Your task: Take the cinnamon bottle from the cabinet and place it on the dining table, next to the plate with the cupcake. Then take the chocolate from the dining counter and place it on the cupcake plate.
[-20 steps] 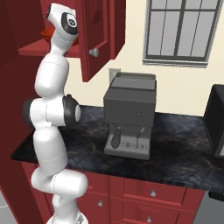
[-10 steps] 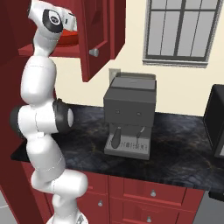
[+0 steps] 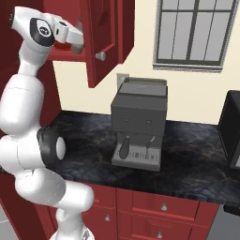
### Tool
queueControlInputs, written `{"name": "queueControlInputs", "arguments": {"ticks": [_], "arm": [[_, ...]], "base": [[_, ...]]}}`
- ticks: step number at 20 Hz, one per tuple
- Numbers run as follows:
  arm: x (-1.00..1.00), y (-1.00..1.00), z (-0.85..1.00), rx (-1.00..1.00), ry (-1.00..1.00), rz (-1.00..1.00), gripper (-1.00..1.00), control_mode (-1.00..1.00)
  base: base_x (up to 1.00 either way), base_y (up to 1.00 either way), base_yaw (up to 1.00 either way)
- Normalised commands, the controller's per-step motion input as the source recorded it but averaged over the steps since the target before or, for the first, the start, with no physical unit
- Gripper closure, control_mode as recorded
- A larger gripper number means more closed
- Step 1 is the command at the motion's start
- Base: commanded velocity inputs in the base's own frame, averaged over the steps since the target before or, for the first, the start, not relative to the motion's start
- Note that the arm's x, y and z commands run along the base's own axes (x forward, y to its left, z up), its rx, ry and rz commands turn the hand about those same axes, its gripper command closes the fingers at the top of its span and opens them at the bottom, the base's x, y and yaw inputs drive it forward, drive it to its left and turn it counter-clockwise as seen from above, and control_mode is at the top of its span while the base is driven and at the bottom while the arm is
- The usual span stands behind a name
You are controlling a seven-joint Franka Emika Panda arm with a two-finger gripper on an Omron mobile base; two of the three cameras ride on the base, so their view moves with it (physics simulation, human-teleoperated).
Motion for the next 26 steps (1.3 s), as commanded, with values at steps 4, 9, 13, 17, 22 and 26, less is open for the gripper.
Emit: {"name": "queueControlInputs", "arguments": {"ticks": [4,9,13,17,22,26], "arm": [[-0.76,0.18,0.07,0.0,0.18,0.3,1.0,-1.0],[-0.8,0.32,-0.08,-0.07,0.05,0.25,1.0,-1.0],[-0.78,0.29,-0.15,-0.14,0.0,0.22,1.0,-1.0],[-0.77,0.24,-0.2,-0.12,0.0,0.22,1.0,-1.0],[-0.76,0.23,-0.13,-0.04,0.0,0.11,1.0,-1.0],[-0.79,0.23,-0.16,-0.03,-0.02,0.03,1.0,-1.0]], "base": [[0.0,0.0,0.0],[0.0,0.0,0.0],[0.0,0.0,0.0],[0.0,0.0,0.0],[0.0,0.0,0.0],[0.0,0.0,0.0]]}}
